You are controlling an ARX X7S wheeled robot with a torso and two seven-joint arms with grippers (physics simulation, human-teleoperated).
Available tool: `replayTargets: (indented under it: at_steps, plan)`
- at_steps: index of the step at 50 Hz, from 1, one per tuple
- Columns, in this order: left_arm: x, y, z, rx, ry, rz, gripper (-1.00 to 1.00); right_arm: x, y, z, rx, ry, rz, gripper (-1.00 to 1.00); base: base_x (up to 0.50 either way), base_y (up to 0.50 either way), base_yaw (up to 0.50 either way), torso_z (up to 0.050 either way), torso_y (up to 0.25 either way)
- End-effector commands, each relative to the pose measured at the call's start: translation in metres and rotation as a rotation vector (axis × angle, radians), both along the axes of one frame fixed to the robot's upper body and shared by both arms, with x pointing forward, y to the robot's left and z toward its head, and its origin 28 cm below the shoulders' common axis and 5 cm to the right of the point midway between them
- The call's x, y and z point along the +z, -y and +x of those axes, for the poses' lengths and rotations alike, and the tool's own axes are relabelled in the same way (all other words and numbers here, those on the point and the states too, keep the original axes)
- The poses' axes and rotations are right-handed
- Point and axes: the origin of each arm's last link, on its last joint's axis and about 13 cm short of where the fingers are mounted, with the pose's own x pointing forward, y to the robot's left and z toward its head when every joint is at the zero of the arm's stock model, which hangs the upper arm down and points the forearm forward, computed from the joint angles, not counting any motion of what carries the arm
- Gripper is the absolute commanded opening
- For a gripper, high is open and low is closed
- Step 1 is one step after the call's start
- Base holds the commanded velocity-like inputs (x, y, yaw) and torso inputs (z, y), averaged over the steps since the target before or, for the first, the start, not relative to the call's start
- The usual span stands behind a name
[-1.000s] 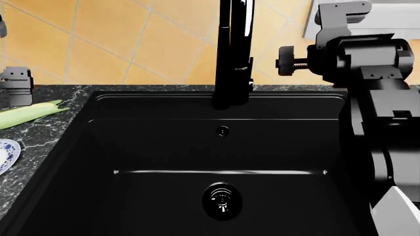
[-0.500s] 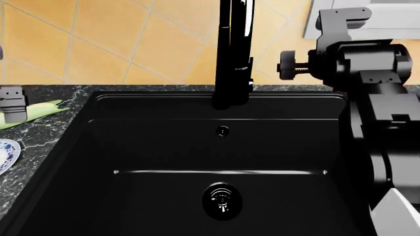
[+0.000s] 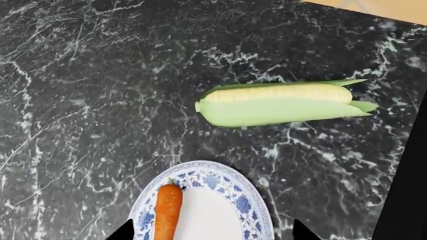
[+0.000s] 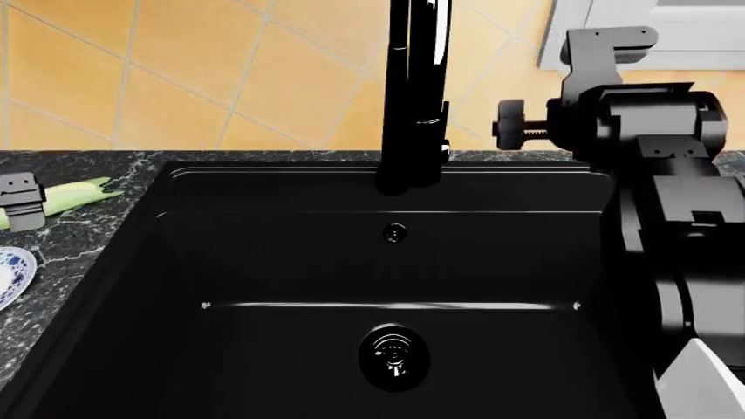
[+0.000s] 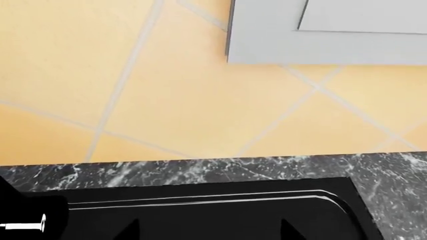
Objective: Pick the carrot from the counter and place it in the sink. Then turn on the sink faucet.
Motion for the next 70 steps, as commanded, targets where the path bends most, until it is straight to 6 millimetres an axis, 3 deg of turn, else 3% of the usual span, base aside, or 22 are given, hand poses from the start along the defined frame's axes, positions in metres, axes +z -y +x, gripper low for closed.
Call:
replayTargets:
  at_steps: [1, 19, 34, 70]
  plan:
    - [-0.007, -0.009, 0.004, 0.049, -0.001, 0.001, 1.0, -0.004, 0.001, 0.0, -0.003, -0.007, 0.006, 1.0, 0.0, 0.0, 0.0, 0.0, 0.0]
    - [-0.011, -0.025, 0.001, 0.145, 0.003, 0.019, 1.0, -0.009, 0.002, 0.0, -0.011, -0.015, 0.009, 1.0, 0.0, 0.0, 0.0, 0.0, 0.0]
    - [-0.018, -0.026, 0.002, 0.143, -0.012, 0.015, 1.0, -0.009, 0.003, -0.001, -0.014, -0.016, 0.015, 1.0, 0.0, 0.0, 0.0, 0.0, 0.0]
    - [-0.053, -0.033, 0.012, 0.168, -0.053, -0.038, 1.0, -0.017, 0.003, -0.001, -0.017, -0.031, 0.015, 1.0, 0.0, 0.0, 0.0, 0.0, 0.0]
